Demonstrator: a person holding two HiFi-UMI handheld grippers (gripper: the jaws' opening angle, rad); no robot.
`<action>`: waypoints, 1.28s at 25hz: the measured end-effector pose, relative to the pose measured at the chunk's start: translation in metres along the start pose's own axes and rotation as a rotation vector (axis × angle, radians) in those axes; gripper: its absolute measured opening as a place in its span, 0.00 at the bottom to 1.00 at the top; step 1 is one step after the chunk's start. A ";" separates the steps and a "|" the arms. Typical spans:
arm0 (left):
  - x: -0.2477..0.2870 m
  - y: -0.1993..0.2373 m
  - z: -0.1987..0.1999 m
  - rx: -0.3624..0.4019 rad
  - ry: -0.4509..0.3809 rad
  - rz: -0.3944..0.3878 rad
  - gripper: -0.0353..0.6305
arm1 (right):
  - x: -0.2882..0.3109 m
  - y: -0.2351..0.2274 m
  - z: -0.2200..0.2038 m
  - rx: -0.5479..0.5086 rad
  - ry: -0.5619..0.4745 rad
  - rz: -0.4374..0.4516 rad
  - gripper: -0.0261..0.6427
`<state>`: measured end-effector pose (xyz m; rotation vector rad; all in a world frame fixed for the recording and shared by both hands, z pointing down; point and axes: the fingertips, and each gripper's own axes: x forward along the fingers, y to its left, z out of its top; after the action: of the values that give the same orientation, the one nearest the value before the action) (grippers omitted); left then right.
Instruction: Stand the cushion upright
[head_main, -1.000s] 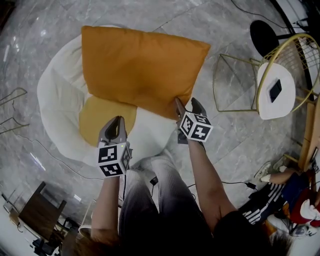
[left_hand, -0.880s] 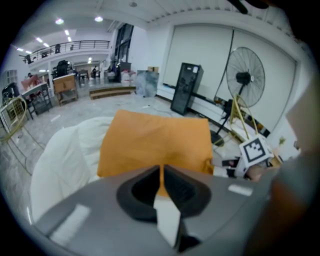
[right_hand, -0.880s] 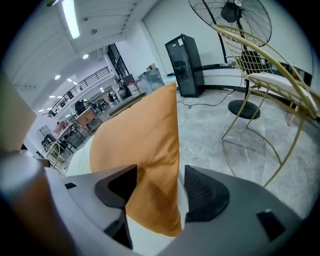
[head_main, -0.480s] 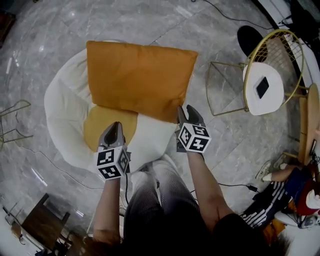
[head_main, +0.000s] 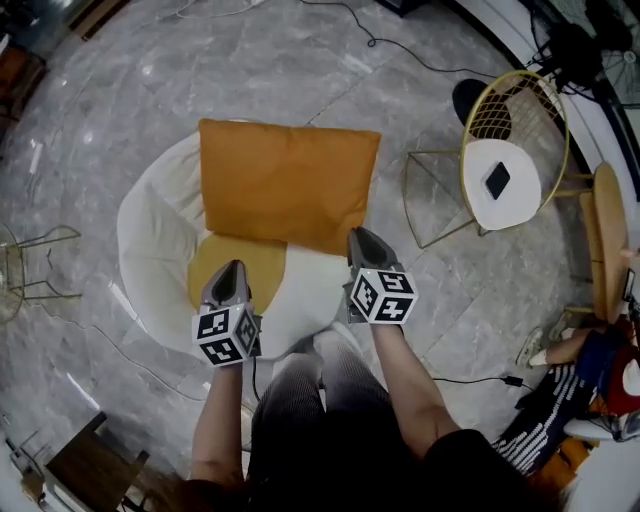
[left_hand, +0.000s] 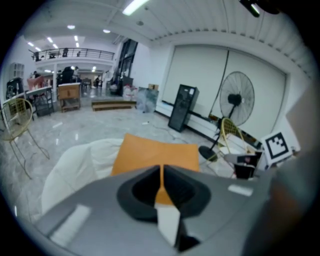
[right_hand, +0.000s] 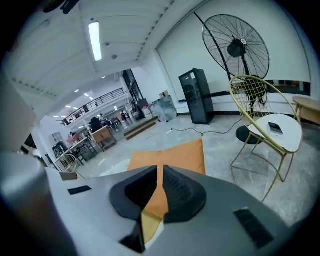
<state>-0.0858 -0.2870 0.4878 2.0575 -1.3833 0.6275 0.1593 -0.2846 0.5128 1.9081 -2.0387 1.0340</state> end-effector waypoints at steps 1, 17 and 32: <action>-0.006 0.002 0.003 -0.002 -0.007 -0.003 0.09 | -0.005 0.005 0.004 -0.002 -0.008 0.001 0.09; -0.081 -0.015 0.053 -0.010 -0.140 -0.072 0.07 | -0.087 0.081 0.038 -0.158 0.015 0.083 0.03; -0.143 0.000 0.045 -0.007 -0.168 -0.090 0.07 | -0.140 0.127 0.047 -0.234 -0.053 0.094 0.03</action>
<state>-0.1330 -0.2231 0.3608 2.1950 -1.3731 0.4199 0.0809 -0.2039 0.3536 1.7545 -2.1870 0.7312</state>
